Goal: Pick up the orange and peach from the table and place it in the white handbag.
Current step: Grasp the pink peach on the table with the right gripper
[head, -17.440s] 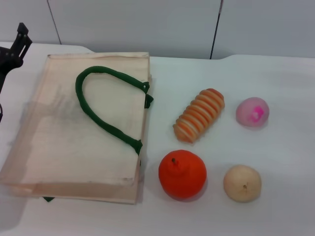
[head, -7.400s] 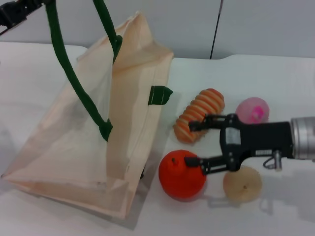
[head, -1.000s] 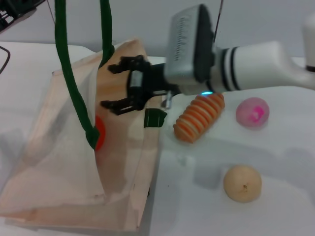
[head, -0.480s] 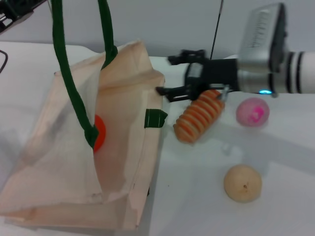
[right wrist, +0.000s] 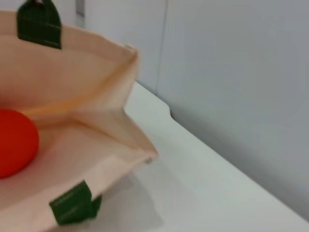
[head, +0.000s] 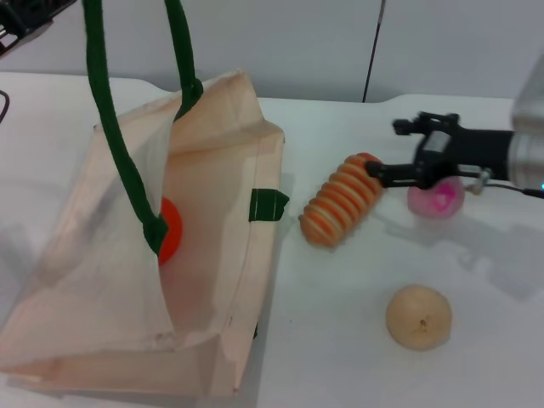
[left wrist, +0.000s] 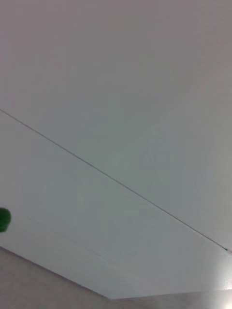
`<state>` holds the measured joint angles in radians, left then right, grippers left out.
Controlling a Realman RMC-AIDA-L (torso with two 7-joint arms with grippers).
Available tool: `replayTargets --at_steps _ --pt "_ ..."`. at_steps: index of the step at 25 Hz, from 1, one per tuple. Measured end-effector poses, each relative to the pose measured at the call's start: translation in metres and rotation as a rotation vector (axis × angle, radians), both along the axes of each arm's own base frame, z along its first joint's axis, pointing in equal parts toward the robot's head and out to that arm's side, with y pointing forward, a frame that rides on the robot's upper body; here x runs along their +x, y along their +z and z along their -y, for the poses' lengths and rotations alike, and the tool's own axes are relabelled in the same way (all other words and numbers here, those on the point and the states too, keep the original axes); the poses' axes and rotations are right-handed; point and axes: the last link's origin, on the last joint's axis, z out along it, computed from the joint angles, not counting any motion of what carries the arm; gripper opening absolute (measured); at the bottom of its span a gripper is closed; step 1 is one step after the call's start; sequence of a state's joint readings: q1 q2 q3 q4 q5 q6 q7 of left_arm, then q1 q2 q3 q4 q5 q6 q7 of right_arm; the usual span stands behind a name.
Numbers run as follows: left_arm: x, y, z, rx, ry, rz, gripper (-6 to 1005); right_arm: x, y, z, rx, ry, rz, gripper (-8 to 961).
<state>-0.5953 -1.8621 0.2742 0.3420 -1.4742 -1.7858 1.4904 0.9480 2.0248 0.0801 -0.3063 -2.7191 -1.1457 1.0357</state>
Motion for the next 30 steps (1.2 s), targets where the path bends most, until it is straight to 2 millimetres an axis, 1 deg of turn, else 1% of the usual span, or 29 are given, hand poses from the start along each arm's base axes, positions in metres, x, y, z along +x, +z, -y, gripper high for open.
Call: replayTargets --at_steps 3,10,16,21,30 --pt "-0.001 0.001 0.001 0.004 0.005 0.001 129 0.014 0.008 0.005 -0.004 -0.052 0.007 888" --pt "-0.003 0.002 0.001 0.012 0.01 0.006 129 0.03 0.012 0.007 -0.014 -0.114 0.073 887" --pt "-0.002 0.002 0.001 0.012 0.01 0.006 128 0.034 0.009 0.003 0.009 -0.145 0.115 885" --pt "-0.002 0.001 0.0 0.013 0.013 0.006 128 0.039 0.007 0.004 -0.01 -0.171 0.163 881" --pt "-0.002 0.001 0.0 0.014 0.013 0.005 128 0.041 0.006 0.005 -0.014 -0.18 0.17 873"
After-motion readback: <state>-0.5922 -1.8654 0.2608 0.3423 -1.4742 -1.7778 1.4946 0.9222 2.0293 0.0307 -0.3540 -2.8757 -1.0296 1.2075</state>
